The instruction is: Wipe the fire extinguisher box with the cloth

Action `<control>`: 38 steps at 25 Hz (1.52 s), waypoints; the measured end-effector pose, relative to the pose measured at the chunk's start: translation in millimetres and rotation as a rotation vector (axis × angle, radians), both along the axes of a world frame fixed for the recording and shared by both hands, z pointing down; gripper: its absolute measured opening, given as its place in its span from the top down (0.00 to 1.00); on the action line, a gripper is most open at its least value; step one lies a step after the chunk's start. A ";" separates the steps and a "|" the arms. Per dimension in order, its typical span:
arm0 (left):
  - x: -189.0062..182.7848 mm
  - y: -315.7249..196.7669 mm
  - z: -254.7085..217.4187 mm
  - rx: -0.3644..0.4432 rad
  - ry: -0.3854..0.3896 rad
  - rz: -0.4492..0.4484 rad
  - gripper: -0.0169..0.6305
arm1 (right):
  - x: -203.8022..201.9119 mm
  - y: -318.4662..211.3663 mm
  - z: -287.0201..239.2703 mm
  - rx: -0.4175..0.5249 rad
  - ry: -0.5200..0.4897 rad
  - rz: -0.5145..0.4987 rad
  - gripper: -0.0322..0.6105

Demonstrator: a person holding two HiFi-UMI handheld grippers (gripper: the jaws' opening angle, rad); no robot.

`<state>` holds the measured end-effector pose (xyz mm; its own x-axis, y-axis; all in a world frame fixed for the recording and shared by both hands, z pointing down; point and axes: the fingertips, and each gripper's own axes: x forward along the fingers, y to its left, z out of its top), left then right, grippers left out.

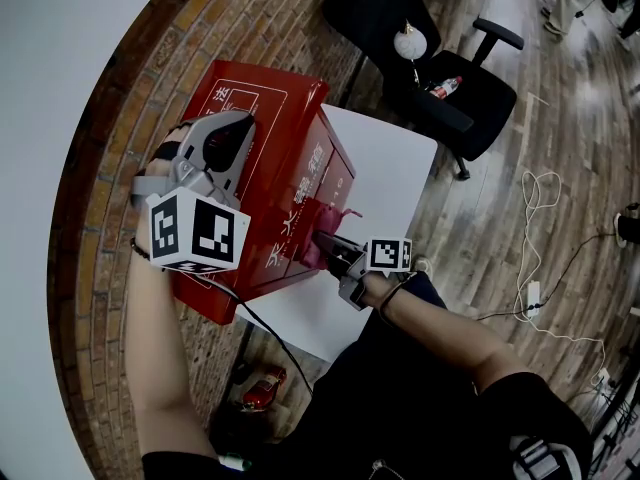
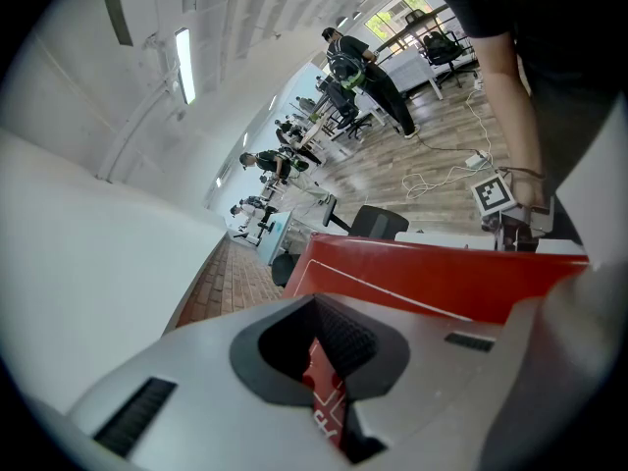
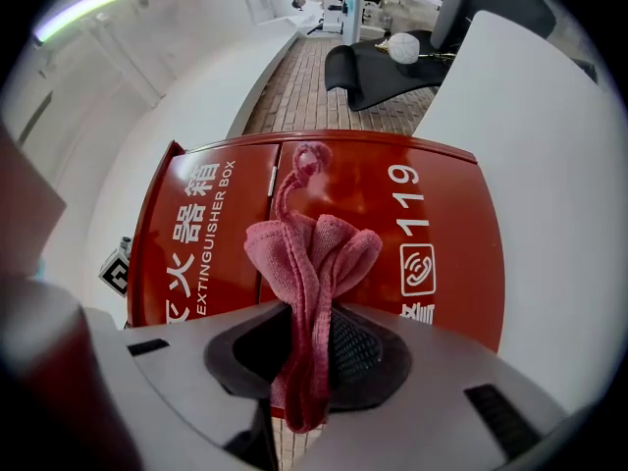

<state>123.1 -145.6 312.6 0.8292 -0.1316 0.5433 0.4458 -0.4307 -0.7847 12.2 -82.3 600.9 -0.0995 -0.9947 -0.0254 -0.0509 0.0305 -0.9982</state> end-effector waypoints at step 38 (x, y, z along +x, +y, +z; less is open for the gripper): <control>-0.4 1.4 -0.8 -0.006 -0.004 0.001 0.93 | 2.6 1.9 120.0 -0.178 -0.024 -0.003 0.79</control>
